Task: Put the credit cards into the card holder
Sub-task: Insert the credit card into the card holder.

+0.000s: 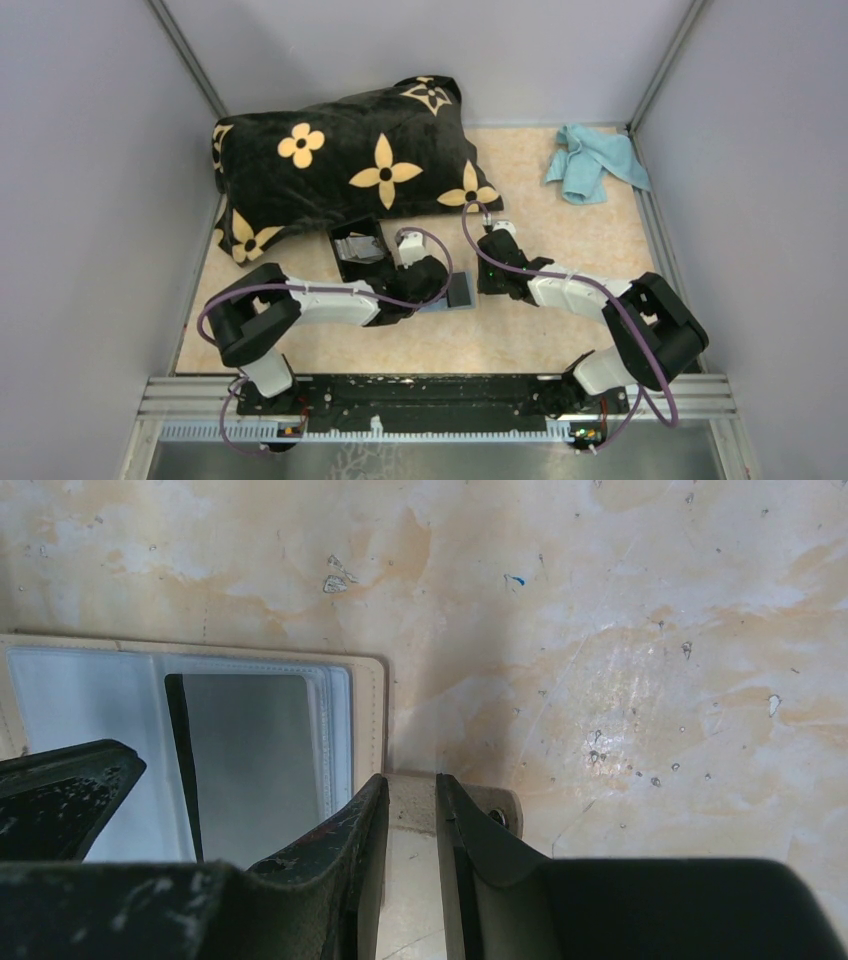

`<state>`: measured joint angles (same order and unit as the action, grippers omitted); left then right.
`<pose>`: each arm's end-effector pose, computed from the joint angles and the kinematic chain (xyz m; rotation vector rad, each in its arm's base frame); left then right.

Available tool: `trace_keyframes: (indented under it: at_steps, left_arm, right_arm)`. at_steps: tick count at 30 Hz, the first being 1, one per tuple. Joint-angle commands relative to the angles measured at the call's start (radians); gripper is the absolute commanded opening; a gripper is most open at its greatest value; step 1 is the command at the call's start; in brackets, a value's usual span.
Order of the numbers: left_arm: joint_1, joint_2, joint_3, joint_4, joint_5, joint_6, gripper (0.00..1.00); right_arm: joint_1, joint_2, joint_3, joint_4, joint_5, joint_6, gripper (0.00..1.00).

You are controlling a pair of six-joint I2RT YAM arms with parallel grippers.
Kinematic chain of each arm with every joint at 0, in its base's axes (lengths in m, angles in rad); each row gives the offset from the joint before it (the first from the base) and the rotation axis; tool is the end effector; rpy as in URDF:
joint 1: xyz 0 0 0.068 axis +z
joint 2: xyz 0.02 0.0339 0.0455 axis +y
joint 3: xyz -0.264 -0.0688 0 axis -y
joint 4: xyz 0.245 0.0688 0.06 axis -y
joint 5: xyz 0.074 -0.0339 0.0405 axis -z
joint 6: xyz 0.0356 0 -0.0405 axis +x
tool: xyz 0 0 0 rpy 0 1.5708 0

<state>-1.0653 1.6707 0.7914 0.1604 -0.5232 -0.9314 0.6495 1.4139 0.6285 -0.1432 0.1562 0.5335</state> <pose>0.1742 -0.2781 0.1567 -0.1201 2.2238 -0.5225 0.2103 0.1527 0.1560 -0.0802 2.5076 0.3022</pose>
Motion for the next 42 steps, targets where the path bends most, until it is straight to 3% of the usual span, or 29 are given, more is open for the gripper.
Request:
trace_keyframes:
  at_steps: [1, 34, 42]
  left_arm:
    - [-0.007, 0.036, 0.033, -0.058, -0.004, 0.031, 0.00]
    - [-0.007, 0.111, 0.096, 0.017, 0.124, 0.088, 0.00]
    - [-0.007, 0.007, 0.090, -0.113, -0.033, 0.032, 0.19]
  right_arm:
    - [0.004, 0.017, -0.015, 0.003, -0.055, 0.007, 0.25]
    - [0.005, 0.043, -0.014, 0.017, -0.064, 0.005, 0.25]
    - [0.005, 0.002, 0.035, -0.028, -0.029, -0.026, 0.25]
